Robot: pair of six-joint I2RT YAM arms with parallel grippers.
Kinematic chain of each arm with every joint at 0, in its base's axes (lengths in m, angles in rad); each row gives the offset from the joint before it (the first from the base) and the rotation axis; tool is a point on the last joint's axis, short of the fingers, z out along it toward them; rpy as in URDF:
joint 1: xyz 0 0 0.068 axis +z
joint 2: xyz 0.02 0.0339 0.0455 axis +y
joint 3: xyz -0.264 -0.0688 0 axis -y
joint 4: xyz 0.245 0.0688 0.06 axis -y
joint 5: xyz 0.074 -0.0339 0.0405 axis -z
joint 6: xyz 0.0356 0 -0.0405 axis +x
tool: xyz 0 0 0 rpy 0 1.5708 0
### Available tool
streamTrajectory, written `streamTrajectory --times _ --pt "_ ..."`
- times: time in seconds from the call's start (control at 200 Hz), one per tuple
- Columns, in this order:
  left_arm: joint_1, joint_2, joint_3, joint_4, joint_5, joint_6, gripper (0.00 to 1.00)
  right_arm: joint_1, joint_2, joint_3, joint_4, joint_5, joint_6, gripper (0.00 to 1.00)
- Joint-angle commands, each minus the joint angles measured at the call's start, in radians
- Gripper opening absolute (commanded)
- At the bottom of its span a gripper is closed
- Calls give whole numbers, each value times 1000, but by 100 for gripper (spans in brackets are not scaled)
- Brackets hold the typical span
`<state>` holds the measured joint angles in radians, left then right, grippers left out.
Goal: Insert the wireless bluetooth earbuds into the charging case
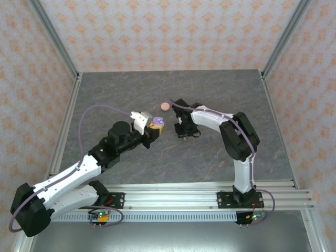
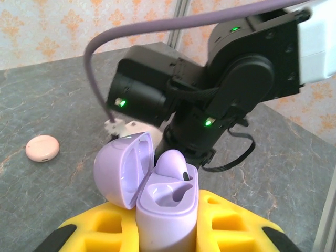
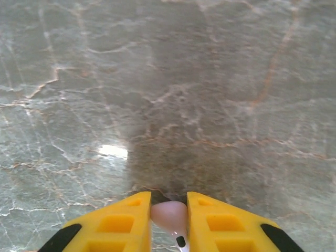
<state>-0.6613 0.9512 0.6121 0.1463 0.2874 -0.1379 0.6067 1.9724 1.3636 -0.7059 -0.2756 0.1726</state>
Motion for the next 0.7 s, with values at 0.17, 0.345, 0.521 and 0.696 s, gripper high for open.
streamTrajectory --times 0.17,0.345,0.521,0.696 --pt "-7 63 -26 63 -66 -47 10 -87 -184 -118 170 -250 94 22" --pt "-7 108 -31 89 -95 -65 10 -122 -285 -167 246 -360 142 22" --pt "-6 162 -30 123 -107 -76 10 -126 -373 -189 288 -422 165 22" --pt "-6 201 -34 182 -97 -88 9 -125 -465 -220 377 -478 200 22"
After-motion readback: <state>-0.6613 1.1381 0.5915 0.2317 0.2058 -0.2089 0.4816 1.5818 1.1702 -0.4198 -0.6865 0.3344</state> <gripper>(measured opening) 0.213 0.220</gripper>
